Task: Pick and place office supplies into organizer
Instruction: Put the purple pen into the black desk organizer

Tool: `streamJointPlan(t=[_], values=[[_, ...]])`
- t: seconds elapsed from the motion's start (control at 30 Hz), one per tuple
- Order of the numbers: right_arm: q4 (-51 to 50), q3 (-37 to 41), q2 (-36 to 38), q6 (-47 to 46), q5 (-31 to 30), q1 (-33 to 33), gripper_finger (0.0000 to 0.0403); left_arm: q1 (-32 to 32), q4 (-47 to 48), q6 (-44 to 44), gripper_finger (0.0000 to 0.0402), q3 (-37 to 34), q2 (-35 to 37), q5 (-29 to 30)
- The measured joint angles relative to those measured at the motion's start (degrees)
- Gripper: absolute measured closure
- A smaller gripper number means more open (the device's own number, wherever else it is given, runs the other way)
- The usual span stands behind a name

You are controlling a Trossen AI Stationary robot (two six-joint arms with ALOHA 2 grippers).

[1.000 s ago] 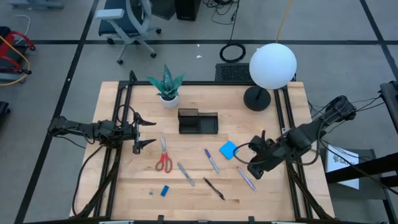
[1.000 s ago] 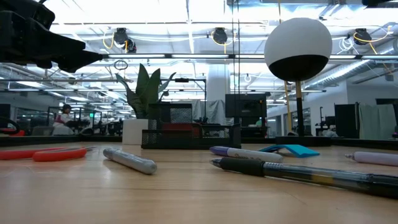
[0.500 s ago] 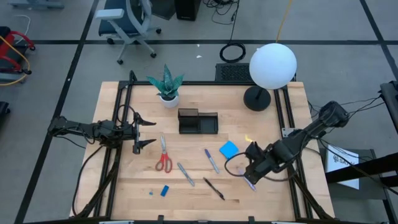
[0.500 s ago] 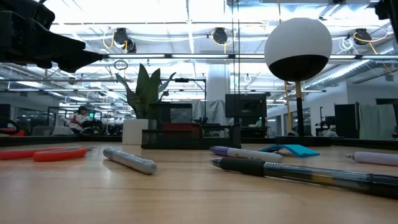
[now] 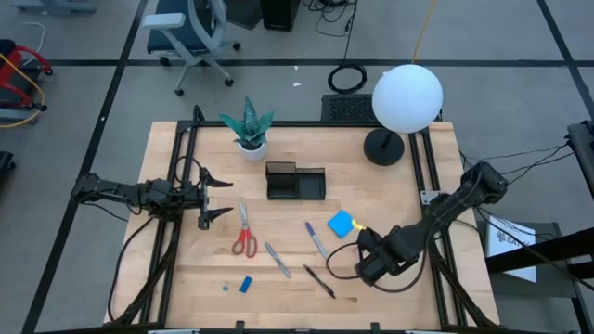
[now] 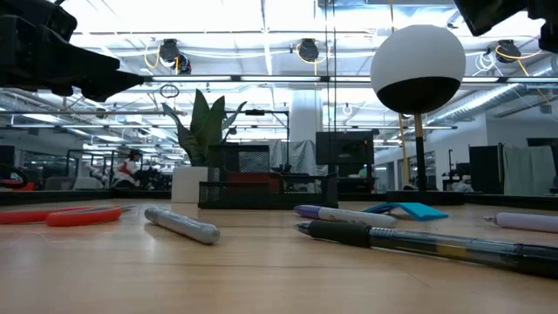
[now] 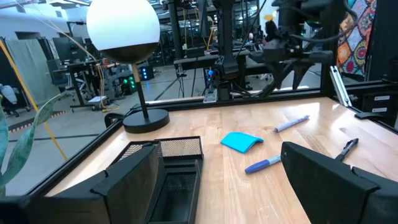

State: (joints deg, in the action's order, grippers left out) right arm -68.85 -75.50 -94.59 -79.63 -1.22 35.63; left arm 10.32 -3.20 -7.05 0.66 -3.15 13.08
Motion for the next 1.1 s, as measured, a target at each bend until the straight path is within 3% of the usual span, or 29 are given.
streamJointPlan(t=[0.5,0.9,1.1], values=[[6.5,0.0,-6.9,-0.6,-1.7,0.9,0.0216,0.0,0.0,0.0,0.0055,0.0,0.0,0.0],[8.9,0.1,-7.3,-3.8,-4.8,1.2,0.0216,0.0,0.0,0.0,0.0055,0.0,0.0,0.0],[15.5,4.6,-6.0,-5.4,-3.2,1.3,0.0216,0.0,0.0,0.0,0.0055,0.0,0.0,0.0]])
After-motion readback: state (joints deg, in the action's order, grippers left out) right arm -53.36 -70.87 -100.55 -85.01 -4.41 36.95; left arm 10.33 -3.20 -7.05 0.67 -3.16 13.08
